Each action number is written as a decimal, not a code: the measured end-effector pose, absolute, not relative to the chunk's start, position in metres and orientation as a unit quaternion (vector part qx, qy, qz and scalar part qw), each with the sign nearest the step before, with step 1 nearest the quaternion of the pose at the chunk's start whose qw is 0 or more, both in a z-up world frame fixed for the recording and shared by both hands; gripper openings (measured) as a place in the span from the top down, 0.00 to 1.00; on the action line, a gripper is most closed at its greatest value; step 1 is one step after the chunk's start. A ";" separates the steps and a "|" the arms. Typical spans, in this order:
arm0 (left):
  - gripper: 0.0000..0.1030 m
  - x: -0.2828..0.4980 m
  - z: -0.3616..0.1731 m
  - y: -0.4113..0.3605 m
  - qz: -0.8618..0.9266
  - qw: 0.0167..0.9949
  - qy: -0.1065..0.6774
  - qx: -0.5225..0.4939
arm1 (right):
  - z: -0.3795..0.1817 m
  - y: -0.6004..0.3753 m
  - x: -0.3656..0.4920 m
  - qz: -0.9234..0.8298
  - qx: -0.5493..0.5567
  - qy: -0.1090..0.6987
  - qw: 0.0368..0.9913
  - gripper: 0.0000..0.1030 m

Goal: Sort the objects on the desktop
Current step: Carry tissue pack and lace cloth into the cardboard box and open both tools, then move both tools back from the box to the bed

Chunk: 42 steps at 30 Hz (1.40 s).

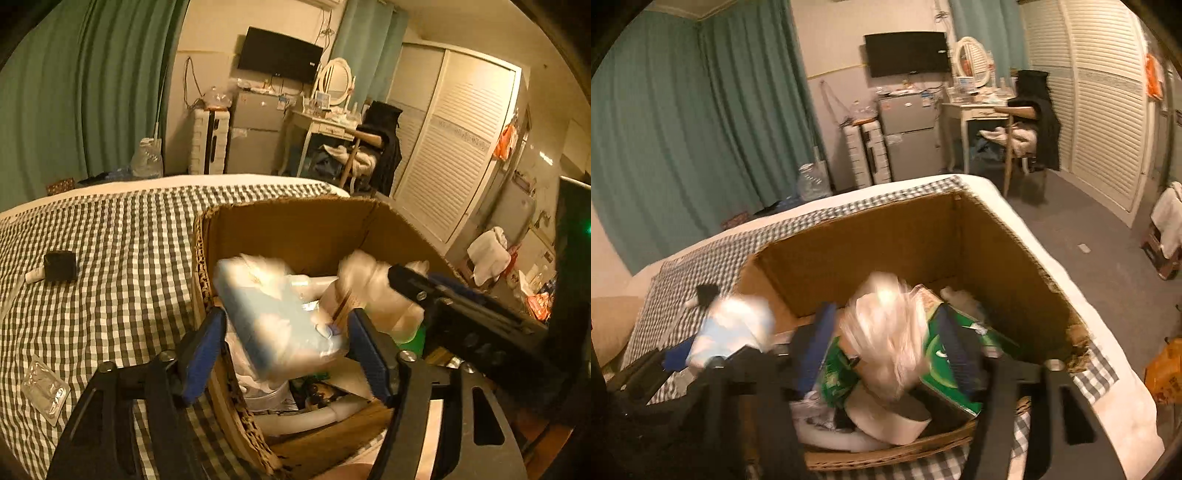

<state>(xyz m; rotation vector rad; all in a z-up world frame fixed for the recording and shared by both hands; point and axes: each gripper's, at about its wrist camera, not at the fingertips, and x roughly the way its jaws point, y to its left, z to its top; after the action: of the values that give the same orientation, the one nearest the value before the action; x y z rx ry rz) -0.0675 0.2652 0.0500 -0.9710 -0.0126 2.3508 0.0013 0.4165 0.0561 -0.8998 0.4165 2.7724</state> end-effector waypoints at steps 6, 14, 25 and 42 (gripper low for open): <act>0.15 -0.064 0.052 0.256 0.876 0.300 -0.009 -0.378 | 0.068 0.411 0.011 0.942 -0.283 0.146 0.106 0.40; 0.13 -0.058 0.071 0.192 0.897 0.246 -0.028 -0.366 | 0.096 0.372 0.008 0.956 -0.258 0.134 0.043 0.40; 0.08 -0.061 0.074 0.015 0.939 0.046 -0.088 -0.329 | 0.090 0.246 -0.006 0.960 -0.247 0.075 -0.111 0.35; 0.08 -0.101 -0.033 -0.114 0.915 -0.066 -0.145 -0.372 | -0.035 0.108 -0.069 0.892 -0.370 -0.036 -0.259 0.30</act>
<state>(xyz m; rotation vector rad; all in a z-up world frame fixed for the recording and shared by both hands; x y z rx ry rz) -0.1007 -0.1140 -0.0329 -1.2190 -0.4751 3.0000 -0.0691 0.1077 -0.0354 -1.4020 -0.1372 3.3831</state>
